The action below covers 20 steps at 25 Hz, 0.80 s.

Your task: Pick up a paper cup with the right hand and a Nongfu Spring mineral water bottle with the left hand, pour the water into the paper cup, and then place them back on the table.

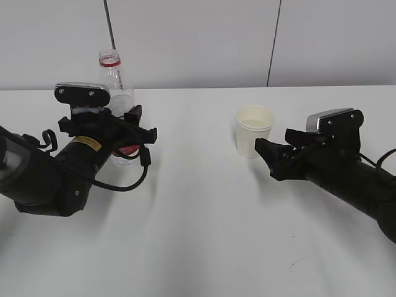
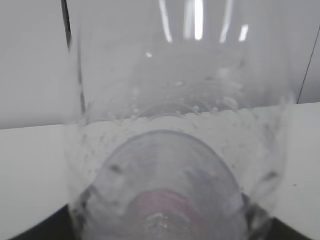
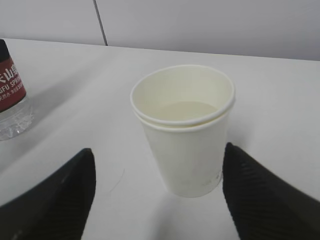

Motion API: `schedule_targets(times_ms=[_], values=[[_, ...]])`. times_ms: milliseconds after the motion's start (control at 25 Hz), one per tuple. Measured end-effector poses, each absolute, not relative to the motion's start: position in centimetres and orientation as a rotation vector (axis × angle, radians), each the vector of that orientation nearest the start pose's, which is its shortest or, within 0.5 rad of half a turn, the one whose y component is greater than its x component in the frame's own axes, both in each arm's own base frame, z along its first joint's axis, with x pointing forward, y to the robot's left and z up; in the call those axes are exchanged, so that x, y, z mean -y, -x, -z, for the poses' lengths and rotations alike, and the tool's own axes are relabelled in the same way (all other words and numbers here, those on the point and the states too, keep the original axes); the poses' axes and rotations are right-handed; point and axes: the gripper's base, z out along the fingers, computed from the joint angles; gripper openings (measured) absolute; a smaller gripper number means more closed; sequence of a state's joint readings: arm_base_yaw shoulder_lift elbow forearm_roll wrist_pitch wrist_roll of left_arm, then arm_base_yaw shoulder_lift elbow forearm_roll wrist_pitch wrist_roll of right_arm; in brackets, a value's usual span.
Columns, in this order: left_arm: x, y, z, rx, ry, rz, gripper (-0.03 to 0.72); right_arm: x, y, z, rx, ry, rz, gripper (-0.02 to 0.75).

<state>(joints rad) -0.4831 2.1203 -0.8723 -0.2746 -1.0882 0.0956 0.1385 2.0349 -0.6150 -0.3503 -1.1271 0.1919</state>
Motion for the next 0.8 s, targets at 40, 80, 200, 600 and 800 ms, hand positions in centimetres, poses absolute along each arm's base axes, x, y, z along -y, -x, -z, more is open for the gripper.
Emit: schedule_targets(times_ms=[40,80,200,600,800], values=[[16.1,-35.4,-11.5,-1.650,-0.188,0.192,0.354,-7.3,-31.9,-10.0,-1.780,0.317,-0.408,0.585],[16.1,-35.4,-11.5,-1.650,-0.187,0.193,0.382,-7.3,-31.9,-10.0,-1.780,0.317,-0.408,0.585],[16.1,-35.4,-11.3,-1.660,-0.185,0.190,0.484,-7.3,-31.9,-10.0,-1.780,0.316,-0.407,0.585],[16.7,-35.1,-13.0,-1.646,-0.274,0.137,0.542,-7.1,-30.9,-10.7,-1.771,0.345,-0.382,0.585],[17.3,-34.6,-14.7,-1.613,-0.315,0.115,0.542,-7.0,-30.4,-12.2,-1.737,0.355,-0.367,0.585]])
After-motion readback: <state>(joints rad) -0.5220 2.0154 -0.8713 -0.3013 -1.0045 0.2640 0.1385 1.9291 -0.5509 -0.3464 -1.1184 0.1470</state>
